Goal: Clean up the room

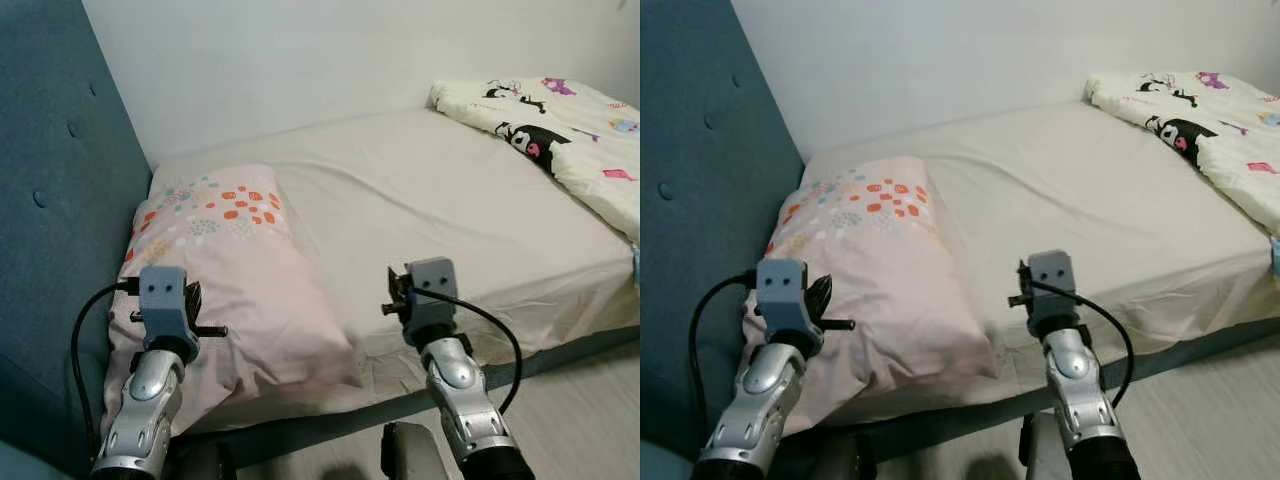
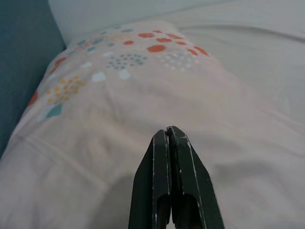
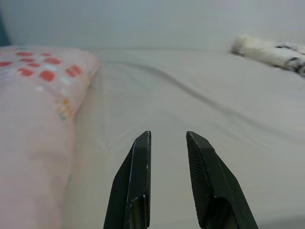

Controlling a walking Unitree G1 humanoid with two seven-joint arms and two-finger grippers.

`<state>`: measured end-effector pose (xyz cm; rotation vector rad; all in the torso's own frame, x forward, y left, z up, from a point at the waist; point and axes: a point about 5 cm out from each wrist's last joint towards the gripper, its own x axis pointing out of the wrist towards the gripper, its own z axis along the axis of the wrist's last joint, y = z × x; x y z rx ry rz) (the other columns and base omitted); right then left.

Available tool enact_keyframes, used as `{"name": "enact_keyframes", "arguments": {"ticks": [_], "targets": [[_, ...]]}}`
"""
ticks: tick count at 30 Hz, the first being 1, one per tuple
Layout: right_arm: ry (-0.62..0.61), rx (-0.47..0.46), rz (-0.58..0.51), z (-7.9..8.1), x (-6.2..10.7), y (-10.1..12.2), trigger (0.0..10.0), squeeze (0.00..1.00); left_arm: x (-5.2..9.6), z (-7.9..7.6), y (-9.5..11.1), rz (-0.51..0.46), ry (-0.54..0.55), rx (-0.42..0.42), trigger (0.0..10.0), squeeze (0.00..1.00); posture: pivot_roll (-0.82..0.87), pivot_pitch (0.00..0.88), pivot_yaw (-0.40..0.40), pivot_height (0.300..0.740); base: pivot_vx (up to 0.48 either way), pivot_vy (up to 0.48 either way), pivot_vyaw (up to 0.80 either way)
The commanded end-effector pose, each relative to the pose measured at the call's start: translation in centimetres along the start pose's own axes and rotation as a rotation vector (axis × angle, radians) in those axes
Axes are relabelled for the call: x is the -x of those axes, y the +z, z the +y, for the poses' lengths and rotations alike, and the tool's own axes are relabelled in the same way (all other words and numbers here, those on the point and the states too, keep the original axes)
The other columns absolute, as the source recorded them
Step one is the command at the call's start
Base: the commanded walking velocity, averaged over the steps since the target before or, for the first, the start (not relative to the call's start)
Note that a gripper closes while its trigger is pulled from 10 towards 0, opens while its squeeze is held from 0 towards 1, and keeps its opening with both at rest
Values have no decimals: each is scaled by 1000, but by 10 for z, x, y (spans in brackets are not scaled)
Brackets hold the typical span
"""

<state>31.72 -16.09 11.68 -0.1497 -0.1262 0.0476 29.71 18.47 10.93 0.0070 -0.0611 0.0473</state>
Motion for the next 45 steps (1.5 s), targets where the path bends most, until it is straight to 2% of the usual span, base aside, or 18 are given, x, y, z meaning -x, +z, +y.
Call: {"name": "enact_keyframes", "arguments": {"ticks": [1, 4, 8, 14, 21, 45], "targets": [[-28, -13, 3, -3, 3, -2, 10000, 0, 3, -3, -3, 16, -15, -12, 10000, 0, 0, 55, 26, 564, 0, 0, 0], [-54, -62, 38, -11, 10, -10, 10000, 0, 9, -11, -5, 24, -56, -58, 10000, 0, 0, 57, 28, 564, 0, 0, 0], [-49, -70, 39, -11, 11, -11, 10000, 0, 9, -12, -5, 20, -62, -68, 10000, 0, 0, 57, 28, 564, 0, 0, 0], [-41, -79, 75, -5, 12, -18, 10000, 0, 10, -20, -5, 15, -94, -85, 10000, 0, -3, 56, 31, 594, 0, 0, 0], [-8, -79, 83, -1, 12, -18, 10000, 0, 9, -17, 4, -37, -63, -82, 10000, 0, -1, 58, 30, 619, 0, 0, 0], [92, -104, 102, 12, 12, -20, 10000, 0, 15, -10, 0, -4, -23, -49, 10000, 0, 6, 51, 17, 699, 0, 0, 0]]}}
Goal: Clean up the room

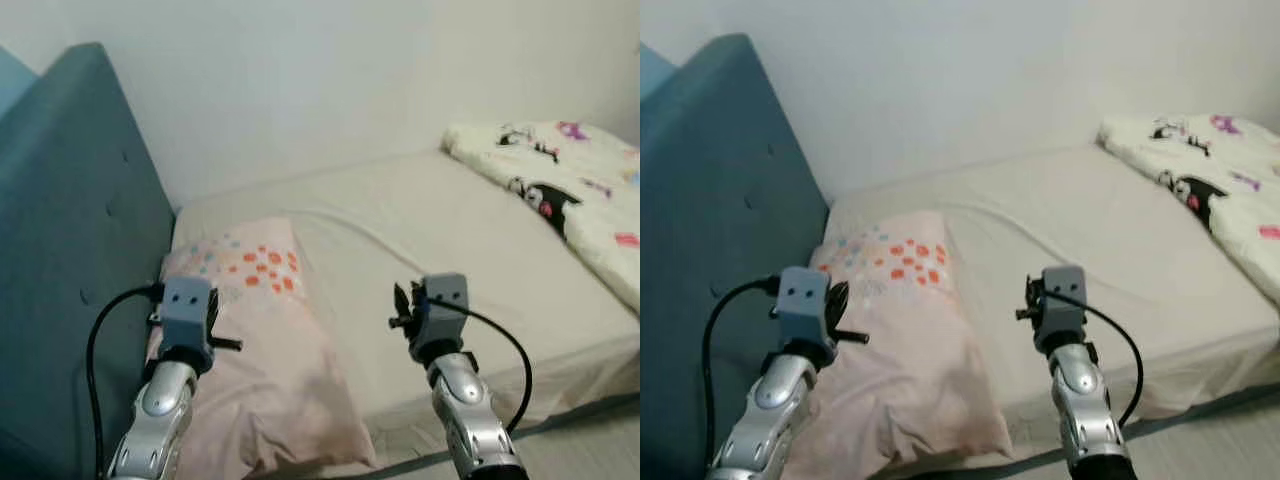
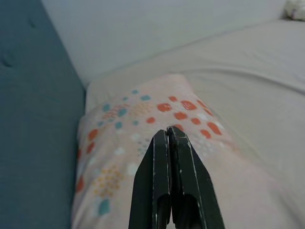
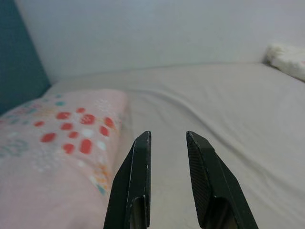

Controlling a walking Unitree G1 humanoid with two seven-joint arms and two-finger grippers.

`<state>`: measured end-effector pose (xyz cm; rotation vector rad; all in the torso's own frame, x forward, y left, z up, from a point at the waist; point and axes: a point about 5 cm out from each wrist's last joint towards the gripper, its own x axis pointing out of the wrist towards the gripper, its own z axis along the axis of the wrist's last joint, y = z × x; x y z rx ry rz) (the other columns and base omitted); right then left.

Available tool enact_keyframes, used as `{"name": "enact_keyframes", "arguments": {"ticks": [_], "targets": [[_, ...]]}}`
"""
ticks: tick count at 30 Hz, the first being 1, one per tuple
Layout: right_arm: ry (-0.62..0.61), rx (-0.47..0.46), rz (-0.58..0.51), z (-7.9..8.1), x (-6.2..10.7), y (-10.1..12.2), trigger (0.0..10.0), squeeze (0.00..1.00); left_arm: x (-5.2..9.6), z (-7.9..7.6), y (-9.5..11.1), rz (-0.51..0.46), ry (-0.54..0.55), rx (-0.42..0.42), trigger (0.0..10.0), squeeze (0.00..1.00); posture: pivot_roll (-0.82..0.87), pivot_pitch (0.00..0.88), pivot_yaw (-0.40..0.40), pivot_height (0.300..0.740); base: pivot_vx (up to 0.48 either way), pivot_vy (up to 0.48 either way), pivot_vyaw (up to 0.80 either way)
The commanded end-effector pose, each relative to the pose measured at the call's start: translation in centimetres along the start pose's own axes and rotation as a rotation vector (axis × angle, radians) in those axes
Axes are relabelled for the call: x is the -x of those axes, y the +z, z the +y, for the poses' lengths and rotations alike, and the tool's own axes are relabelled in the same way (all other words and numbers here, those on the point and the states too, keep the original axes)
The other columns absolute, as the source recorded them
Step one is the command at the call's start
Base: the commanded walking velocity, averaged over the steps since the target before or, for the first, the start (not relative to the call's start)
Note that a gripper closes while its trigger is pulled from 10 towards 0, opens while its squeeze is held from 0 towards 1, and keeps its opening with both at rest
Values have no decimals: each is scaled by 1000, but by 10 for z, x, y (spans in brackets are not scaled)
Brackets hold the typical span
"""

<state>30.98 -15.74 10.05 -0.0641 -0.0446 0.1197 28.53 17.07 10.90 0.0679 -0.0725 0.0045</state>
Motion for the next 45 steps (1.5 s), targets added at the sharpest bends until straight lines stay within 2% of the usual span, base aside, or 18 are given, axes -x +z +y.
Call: {"name": "enact_keyframes", "arguments": {"ticks": [1, 10, 12, 14, 24, 31, 45], "targets": [[24, -14, 31, 6, 2, -6, 10000, 0, 3, 4, -2, 13, 28, 20, 10000, 0, 7, 50, 14, 704, 0, 0, 0], [94, -6, 82, 15, 1, -13, 10000, 0, 8, 6, -8, 31, 53, 54, 10000, 0, 10, 48, 9, 724, 0, 0, 0], [108, 61, 138, 20, 1, -22, 10000, 0, 10, 8, -14, 54, 68, 84, 10000, 0, 11, 45, 8, 724, 0, 0, 0], [113, 87, 165, 22, 2, -28, 10000, 0, 12, 10, -21, 79, 81, 95, 10000, 0, 13, 41, 7, 724, 0, 0, 0], [82, 39, 187, 20, 2, -33, 10000, 0, 17, 7, -30, 109, 50, 93, 10000, 0, 13, 28, 7, 724, 0, 0, 0], [95, 49, 190, 22, 1, -35, 10000, 0, 17, -2, -30, 111, 3, 96, 10000, 0, 12, 29, 7, 724, 0, 0, 0], [112, 54, 185, 24, 0, -35, 10000, 0, 18, -4, -32, 120, 6, 100, 10000, 0, 13, 37, 5, 724, 0, 0, 0]]}}
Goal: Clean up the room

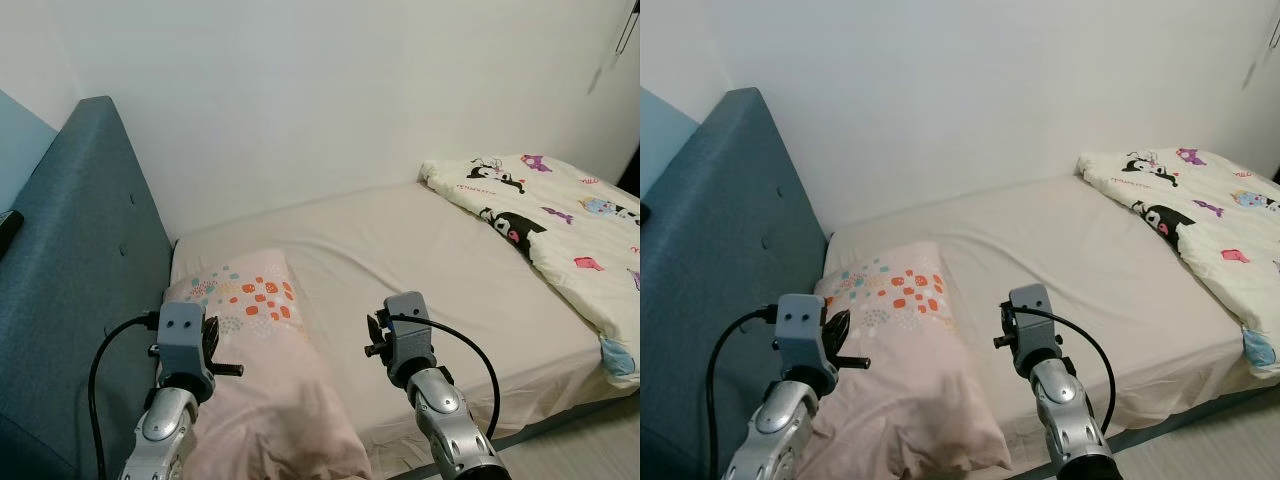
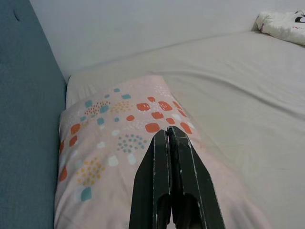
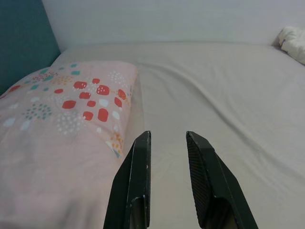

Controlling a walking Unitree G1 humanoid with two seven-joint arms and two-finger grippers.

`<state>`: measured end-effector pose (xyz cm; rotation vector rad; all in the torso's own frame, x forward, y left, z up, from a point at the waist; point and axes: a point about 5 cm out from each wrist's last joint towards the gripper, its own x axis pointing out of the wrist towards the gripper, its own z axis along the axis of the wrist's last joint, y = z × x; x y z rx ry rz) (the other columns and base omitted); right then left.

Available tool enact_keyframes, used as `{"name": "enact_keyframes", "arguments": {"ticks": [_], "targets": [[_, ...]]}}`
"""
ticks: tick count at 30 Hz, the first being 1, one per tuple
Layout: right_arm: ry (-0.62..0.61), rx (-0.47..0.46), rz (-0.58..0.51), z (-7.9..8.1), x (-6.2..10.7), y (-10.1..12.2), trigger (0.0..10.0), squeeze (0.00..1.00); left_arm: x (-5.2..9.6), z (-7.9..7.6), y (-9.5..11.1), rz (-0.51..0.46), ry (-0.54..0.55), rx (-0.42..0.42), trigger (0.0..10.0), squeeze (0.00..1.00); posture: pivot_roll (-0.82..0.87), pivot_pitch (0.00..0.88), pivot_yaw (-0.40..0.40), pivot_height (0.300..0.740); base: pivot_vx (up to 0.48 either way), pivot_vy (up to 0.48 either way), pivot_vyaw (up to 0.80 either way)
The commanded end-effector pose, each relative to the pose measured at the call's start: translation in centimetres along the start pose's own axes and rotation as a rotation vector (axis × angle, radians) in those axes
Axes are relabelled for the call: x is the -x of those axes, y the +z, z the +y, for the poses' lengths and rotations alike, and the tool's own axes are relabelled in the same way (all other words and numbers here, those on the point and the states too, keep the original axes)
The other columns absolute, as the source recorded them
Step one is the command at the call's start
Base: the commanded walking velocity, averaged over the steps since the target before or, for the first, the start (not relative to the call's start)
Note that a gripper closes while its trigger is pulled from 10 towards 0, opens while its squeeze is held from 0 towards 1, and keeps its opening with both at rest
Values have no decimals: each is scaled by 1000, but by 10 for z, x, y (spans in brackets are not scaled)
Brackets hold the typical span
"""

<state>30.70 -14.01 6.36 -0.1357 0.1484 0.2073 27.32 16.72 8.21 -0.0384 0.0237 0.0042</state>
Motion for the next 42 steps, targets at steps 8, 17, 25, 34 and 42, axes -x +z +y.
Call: {"name": "enact_keyframes", "arguments": {"ticks": [8, 17, 25, 34, 42], "targets": [[24, 2, -12, 4, -2, 3, 10000, 0, 4, 0, -6, 25, 6, -3, 10000, 0, 12, 38, 5, 724, 0, 0, 0], [52, 38, -26, 7, -3, 5, 10000, 0, 4, -1, -5, 22, 6, -1, 10000, 0, 14, 43, 2, 724, 0, 0, 533], [59, 29, -29, 8, -3, 6, 10000, 0, 4, -1, -5, 24, 15, 12, 10000, 0, 11, 46, 2, 724, 0, 0, 800], [62, 29, -31, 7, -2, 6, 10000, 0, 5, -2, -5, 20, 11, 18, 10000, 0, 11, 51, 2, 724, 0, 0, 800], [31, -18, -40, 3, -1, 6, 10000, 0, 4, -3, -4, 23, -9, 1, 10000, 0, 11, 56, 8, 724, 0, 0, 231]]}}
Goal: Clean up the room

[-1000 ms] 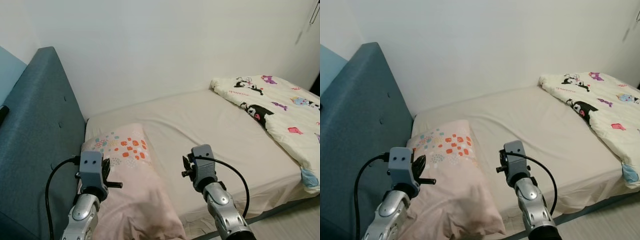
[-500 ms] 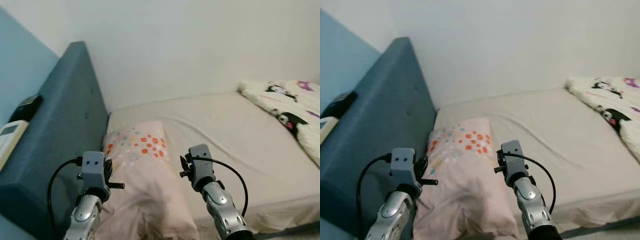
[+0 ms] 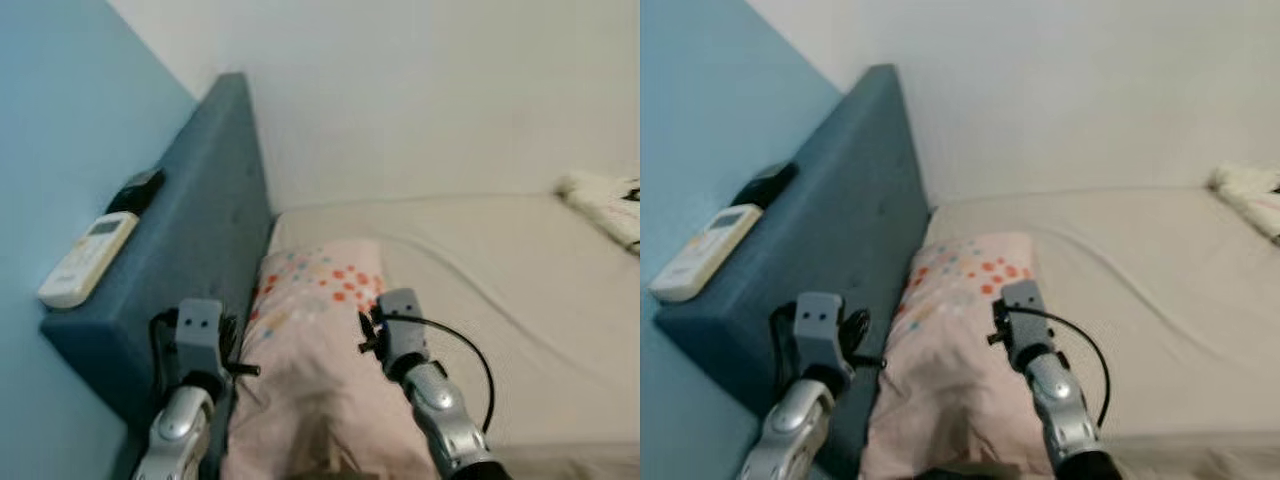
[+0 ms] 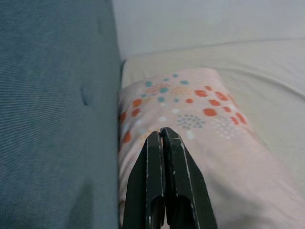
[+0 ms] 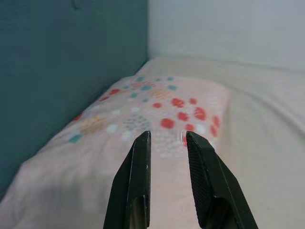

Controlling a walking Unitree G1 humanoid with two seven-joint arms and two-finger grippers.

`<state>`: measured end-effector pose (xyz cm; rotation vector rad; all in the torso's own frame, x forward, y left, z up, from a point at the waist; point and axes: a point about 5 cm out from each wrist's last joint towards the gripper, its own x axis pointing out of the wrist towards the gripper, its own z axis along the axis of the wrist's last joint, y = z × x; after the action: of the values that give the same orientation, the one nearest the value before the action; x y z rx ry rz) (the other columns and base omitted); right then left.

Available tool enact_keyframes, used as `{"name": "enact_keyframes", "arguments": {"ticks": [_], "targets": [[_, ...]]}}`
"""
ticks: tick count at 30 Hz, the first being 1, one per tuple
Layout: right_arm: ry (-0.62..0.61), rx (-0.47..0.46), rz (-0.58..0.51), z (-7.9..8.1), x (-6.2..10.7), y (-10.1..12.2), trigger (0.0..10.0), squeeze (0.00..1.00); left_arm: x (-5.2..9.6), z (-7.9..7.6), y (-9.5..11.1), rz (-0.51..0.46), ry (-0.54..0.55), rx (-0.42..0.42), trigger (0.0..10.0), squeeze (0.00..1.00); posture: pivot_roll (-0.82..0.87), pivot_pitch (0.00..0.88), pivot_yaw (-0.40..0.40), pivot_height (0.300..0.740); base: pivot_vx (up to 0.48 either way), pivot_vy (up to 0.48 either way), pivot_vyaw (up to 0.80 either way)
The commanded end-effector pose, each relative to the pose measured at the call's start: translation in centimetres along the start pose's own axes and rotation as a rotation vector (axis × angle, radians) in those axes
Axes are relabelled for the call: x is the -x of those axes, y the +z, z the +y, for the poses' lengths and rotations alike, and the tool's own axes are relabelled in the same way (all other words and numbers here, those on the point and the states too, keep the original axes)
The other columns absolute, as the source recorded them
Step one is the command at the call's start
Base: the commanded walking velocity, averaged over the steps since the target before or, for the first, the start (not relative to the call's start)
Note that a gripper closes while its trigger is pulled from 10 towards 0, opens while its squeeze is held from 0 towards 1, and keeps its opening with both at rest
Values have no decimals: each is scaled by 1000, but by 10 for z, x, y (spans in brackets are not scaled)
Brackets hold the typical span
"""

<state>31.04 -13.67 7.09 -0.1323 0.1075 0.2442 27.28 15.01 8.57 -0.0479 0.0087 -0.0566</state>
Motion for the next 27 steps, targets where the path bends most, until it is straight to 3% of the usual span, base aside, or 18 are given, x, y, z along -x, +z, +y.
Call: {"name": "enact_keyframes", "arguments": {"ticks": [1, 13, 27], "targets": [[-4, -22, 2, 2, 2, -2, 10000, 0, 4, 13, -6, 36, 47, -13, 10000, 0, 11, 56, 8, 724, 0, 0, 0], [-19, -37, 2, 0, 4, -4, 10000, 0, 4, 7, -6, 42, 5, -61, 10000, 0, 8, 61, 16, 724, 0, 0, 0], [-24, -45, 12, 0, 6, -6, 10000, 0, 4, 6, -6, 46, 2, -67, 10000, 0, 8, 63, 14, 724, 0, -300, 0]]}}
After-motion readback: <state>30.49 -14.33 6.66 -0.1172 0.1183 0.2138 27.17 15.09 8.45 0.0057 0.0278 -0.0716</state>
